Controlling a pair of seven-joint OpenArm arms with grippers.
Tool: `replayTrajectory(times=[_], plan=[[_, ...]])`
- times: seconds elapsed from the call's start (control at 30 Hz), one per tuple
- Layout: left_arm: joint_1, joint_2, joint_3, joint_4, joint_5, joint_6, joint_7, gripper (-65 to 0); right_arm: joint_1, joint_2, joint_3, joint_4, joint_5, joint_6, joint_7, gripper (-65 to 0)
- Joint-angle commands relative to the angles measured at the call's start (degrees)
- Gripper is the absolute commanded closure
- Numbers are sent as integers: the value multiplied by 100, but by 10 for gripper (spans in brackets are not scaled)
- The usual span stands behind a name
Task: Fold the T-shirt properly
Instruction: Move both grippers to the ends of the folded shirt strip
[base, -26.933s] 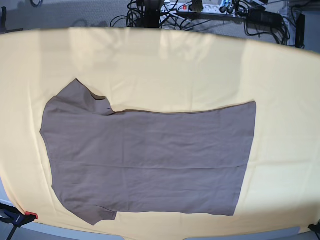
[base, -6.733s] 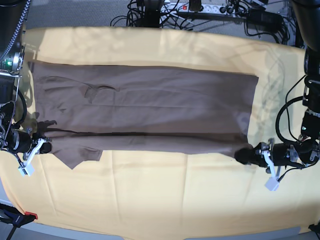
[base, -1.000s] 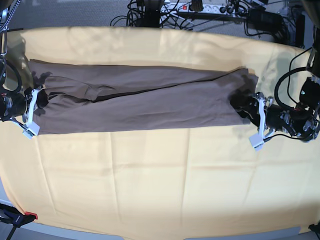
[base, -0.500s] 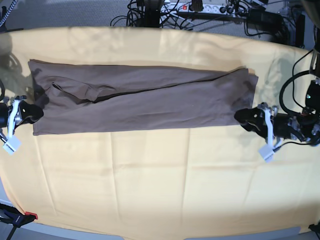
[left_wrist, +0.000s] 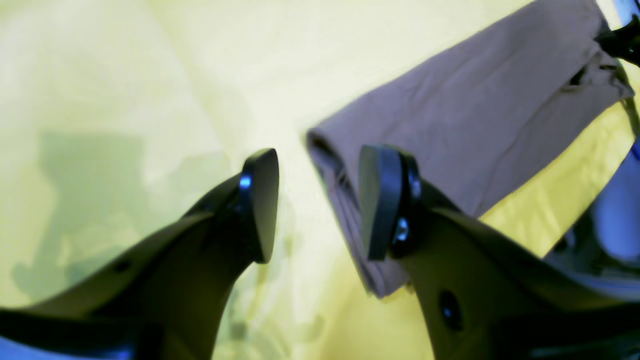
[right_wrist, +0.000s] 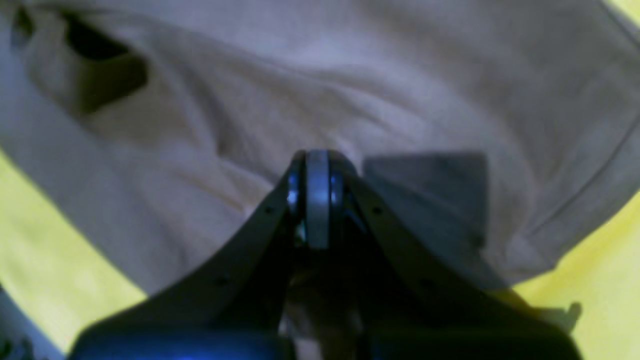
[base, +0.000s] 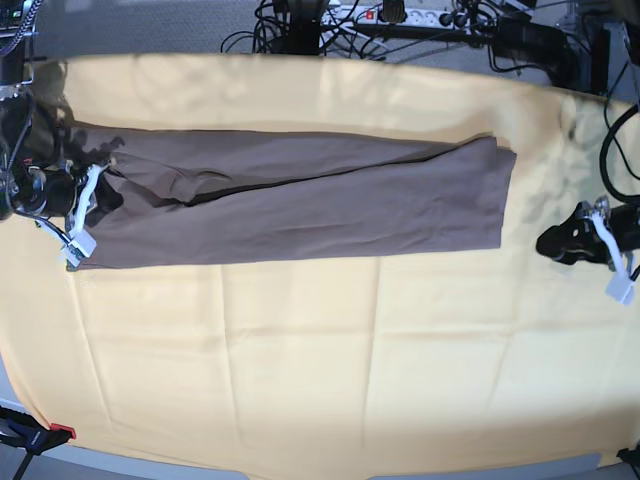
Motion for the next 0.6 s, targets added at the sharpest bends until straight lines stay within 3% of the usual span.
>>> replayTrajectory(times=[0.0,0.13,0.23,0.37,0.57], plan=[[24,-149,-240,70,-122,-34,-129,-284,11,37,57,72,-157,6,74,0],[485,-26,-745,70,-57,-34,-153,-284,-229,-188,57,72,-581,-282,254,0],[697,168,-874,70,605,323,-466,-284,-223,-306,57,72,-807,-472,260,0],[944,540,-874,70,1276,723,-999,-311,-212,-319,57,72,-791,-468,315,0],[1040,1152,-866,70,1279,730,-949,-345,-212,-315,57,72,-796,-455,313,0]])
